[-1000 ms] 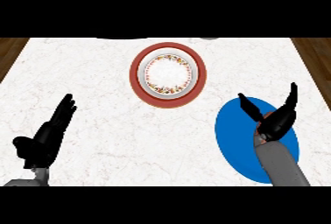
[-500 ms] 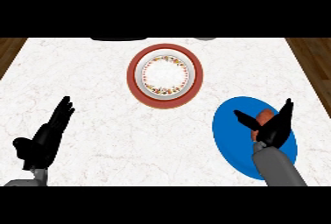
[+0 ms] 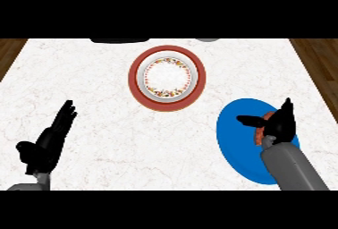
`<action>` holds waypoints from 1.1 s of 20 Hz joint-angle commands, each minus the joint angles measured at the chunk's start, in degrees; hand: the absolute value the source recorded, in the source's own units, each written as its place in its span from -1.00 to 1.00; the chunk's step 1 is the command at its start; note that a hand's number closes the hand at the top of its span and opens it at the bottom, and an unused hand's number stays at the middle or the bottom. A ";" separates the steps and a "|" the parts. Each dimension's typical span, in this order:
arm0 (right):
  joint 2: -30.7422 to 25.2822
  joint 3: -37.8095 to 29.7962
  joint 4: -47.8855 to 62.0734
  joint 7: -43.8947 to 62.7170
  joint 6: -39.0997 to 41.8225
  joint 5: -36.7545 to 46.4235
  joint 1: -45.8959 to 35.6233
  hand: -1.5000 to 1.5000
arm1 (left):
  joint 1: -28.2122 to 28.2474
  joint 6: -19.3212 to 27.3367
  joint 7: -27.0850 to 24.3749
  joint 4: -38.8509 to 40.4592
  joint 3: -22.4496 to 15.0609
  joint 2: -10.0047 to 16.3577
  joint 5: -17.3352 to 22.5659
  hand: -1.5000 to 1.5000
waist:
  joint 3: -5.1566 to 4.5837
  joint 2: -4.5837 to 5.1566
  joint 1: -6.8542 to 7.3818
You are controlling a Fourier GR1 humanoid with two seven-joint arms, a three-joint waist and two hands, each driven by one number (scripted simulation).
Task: Pick the sweet potato from the plate and place it in the plate
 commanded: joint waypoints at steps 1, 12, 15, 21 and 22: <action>-2.64 0.67 -7.19 14.33 9.39 2.96 1.48 -1.00 | -1.38 -0.18 1.02 -0.84 0.00 -0.26 -0.11 0.00 | 0.27 0.35 0.49; -2.69 -1.30 -18.70 21.01 21.05 2.96 7.73 -1.00 | -2.78 -2.05 0.97 -0.62 0.96 -0.07 -0.12 0.00 | 0.40 0.73 1.49; 0.13 -2.55 -14.31 18.03 18.26 4.24 6.80 -1.00 | -2.91 -2.42 -2.58 4.48 1.32 -1.75 -0.74 0.00 | 0.40 1.01 1.85; 0.15 -4.41 -13.18 20.53 23.01 6.16 6.07 -1.00 | -3.73 -1.41 -0.23 2.01 0.86 -2.04 -1.92 0.00 | 0.40 0.89 1.92; 0.46 -6.05 -10.77 17.94 22.51 4.65 5.80 -1.00 | -2.23 -3.02 -1.39 1.82 0.95 -1.53 -1.43 0.00 | 0.42 0.94 2.18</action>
